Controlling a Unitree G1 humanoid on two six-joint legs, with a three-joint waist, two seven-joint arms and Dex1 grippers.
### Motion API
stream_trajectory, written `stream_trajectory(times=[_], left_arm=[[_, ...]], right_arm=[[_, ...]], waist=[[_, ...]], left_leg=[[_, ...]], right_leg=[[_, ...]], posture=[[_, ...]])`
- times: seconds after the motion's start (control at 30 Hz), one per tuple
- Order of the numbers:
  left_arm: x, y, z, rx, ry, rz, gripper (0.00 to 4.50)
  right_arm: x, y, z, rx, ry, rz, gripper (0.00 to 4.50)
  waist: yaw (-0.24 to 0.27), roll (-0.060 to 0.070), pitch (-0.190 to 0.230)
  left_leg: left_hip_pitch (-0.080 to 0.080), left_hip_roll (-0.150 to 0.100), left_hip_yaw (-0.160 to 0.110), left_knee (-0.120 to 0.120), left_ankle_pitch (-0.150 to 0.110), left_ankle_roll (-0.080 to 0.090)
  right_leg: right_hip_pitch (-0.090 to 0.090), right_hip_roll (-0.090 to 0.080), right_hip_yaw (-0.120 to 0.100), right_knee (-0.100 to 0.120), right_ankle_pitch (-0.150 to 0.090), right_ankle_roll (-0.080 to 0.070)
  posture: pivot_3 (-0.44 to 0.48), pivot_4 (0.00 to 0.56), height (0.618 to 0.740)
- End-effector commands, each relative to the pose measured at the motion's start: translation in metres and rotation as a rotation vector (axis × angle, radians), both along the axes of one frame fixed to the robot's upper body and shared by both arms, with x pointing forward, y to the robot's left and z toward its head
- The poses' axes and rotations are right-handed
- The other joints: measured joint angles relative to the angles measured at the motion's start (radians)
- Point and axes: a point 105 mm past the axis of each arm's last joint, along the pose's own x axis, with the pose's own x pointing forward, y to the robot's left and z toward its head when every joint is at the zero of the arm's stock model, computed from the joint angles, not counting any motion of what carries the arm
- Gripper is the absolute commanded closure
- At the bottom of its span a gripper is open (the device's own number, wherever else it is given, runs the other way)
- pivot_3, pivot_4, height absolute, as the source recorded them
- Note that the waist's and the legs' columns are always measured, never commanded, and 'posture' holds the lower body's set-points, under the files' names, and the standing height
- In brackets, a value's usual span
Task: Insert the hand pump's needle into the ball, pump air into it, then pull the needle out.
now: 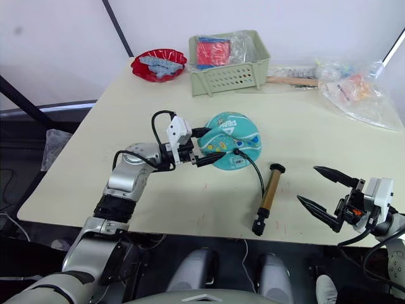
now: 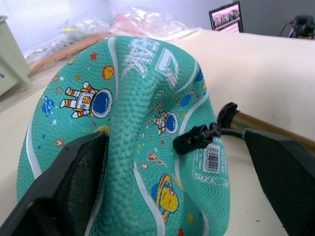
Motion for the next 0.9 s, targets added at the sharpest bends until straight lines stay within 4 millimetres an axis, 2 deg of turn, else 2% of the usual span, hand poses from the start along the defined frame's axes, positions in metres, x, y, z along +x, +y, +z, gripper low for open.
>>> stream_trajectory(times=[0.03, 0.27, 0.57, 0.63, 0.9], left_arm=[[-0.007, 0.001, 0.004, -0.029, 0.004, -0.004, 0.05], [-0.019, 0.007, 0.034, -0.151, -0.063, 0.005, 0.05], [-0.028, 0.021, 0.057, -0.199, -0.149, 0.051, 0.05], [-0.031, 0.026, 0.06, -0.197, -0.162, 0.061, 0.05], [-0.06, 0.056, 0.057, -0.203, -0.148, 0.145, 0.05]], right_arm=[[-0.001, 0.0, 0.006, 0.003, -0.035, 0.017, 0.0], [0.002, 0.0, 0.003, 0.007, -0.035, 0.022, 0.0], [0.005, -0.004, 0.0, 0.016, -0.041, 0.02, 0.0], [0.005, -0.004, 0.0, 0.017, -0.043, 0.02, 0.0], [0.003, -0.008, -0.001, 0.022, -0.049, 0.01, 0.0]], waist=[[-0.003, 0.001, 0.001], [-0.005, 0.0, 0.015], [-0.004, 0.0, 0.018], [-0.006, 0.0, 0.019], [-0.006, 0.0, 0.019]], left_leg=[[0.0, 0.0, 0.0, 0.0, 0.0, 0.0], [-0.001, 0.0, 0.001, 0.0, 0.0, 0.0], [-0.001, 0.0, 0.002, 0.0, 0.0, 0.0], [-0.001, 0.0, 0.003, 0.0, 0.0, 0.0], [0.0, 0.001, 0.003, 0.0, 0.0, 0.0]], right_leg=[[0.0, 0.0, 0.0, 0.0, 0.0, 0.0], [-0.001, 0.0, 0.001, 0.0, 0.0, 0.0], [-0.001, 0.001, 0.001, 0.0, 0.0, 0.0], [-0.001, 0.001, 0.001, 0.0, 0.001, -0.001], [-0.001, 0.001, 0.004, 0.001, 0.002, -0.002]], posture=[[0.0, 0.15, 0.738], [0.0, 0.15, 0.738], [0.0, 0.15, 0.738], [0.0, 0.15, 0.738], [0.0, 0.15, 0.738]])
